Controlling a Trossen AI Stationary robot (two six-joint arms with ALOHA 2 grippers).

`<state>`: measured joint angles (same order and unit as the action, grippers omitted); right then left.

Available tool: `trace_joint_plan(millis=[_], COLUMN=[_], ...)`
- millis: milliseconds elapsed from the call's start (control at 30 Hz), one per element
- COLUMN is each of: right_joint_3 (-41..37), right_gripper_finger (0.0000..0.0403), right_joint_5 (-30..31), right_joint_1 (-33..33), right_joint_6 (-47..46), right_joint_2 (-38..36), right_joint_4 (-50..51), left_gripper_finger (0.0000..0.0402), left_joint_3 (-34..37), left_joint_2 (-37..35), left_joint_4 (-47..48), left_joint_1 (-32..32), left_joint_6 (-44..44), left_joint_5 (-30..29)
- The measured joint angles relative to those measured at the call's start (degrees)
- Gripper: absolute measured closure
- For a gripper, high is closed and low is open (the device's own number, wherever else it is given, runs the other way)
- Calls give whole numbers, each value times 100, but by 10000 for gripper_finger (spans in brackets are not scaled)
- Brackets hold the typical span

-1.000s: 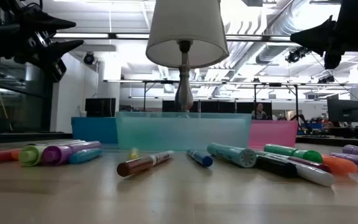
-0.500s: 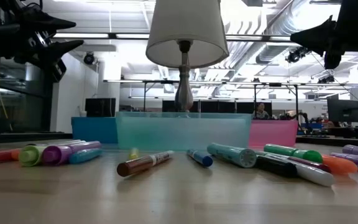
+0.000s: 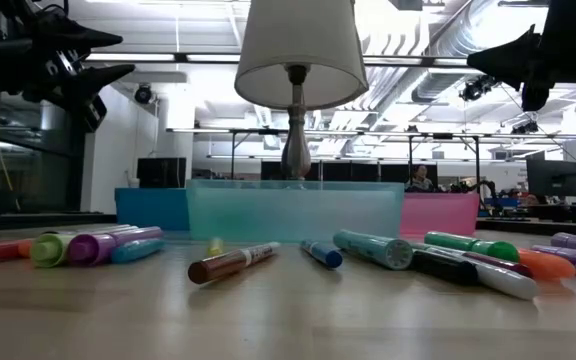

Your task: Pick & Place Markers

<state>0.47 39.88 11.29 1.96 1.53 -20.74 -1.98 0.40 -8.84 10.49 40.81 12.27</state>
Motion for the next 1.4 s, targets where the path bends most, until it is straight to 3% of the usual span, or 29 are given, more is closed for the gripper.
trace_joint_plan(millis=[1200, 1400], right_joint_3=[-1, 0], right_gripper_finger=[402, 402], right_joint_5=[0, 0], right_joint_1=[0, 0], right_joint_6=[-1, 0], right_joint_2=[0, 1], right_joint_4=[-1, 554], left_gripper_finger=[246, 246], left_joint_3=[0, 0], left_joint_2=[-1, -1], left_joint_4=[0, 0], left_joint_1=[-1, -1], left_joint_6=[-1, 1], left_joint_5=[21, 20])
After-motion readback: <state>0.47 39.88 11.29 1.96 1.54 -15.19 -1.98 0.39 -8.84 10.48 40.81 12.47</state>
